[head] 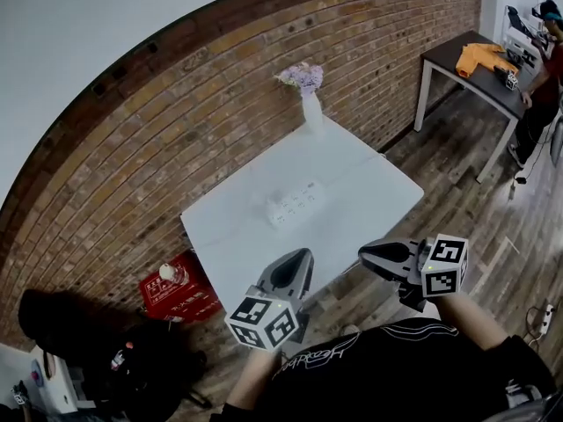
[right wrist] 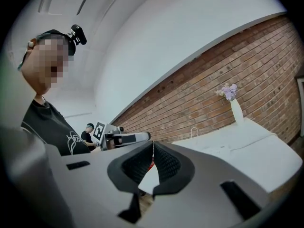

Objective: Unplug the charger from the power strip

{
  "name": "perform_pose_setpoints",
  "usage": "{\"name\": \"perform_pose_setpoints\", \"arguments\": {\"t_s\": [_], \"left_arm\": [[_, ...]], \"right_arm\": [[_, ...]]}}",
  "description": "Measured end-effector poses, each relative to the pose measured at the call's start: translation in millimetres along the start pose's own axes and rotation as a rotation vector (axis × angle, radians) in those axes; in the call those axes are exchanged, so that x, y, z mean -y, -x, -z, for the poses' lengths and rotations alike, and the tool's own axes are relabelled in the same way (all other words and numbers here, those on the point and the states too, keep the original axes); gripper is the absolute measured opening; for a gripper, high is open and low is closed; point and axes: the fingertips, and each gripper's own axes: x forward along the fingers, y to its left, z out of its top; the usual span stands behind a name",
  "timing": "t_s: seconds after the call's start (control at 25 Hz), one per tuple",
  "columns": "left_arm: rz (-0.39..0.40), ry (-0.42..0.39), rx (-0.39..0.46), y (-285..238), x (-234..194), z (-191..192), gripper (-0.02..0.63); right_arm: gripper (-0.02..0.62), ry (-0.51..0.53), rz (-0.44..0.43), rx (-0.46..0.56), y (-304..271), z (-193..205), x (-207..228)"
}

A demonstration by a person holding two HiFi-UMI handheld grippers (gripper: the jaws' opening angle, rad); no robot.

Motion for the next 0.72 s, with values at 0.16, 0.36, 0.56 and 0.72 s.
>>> {"name": "perform_pose_setpoints", "arguments": {"t_s": [0.16, 0.36, 0.56, 0.72], "left_arm": [[-0.028, 0.018, -0.011, -18.9, -38.9, -1.2, 0.005], [-0.093, 0.012, -0.029, -30.4, -71.6, 3.9, 0.005], [-0.173, 0.033, -0.040, -43.8, -99.8, 9.0, 0.005], [-0.257, 0.035, -0.041, -57.2, -121.6, 2.4, 0.005]], "right_arm": [[-0.003, -0.010, -0.002, -0.030, -28.4, -6.6, 30.4], [-0.003, -0.031, -0.036, -0.062, -54.3, -5.9, 56.7], [-0.003, -0.043, -0.097, -0.098, -74.4, -5.6, 85.1], [-0.003, -0.053, -0.158, -0.124, -89.1, -13.6, 116.9]]}}
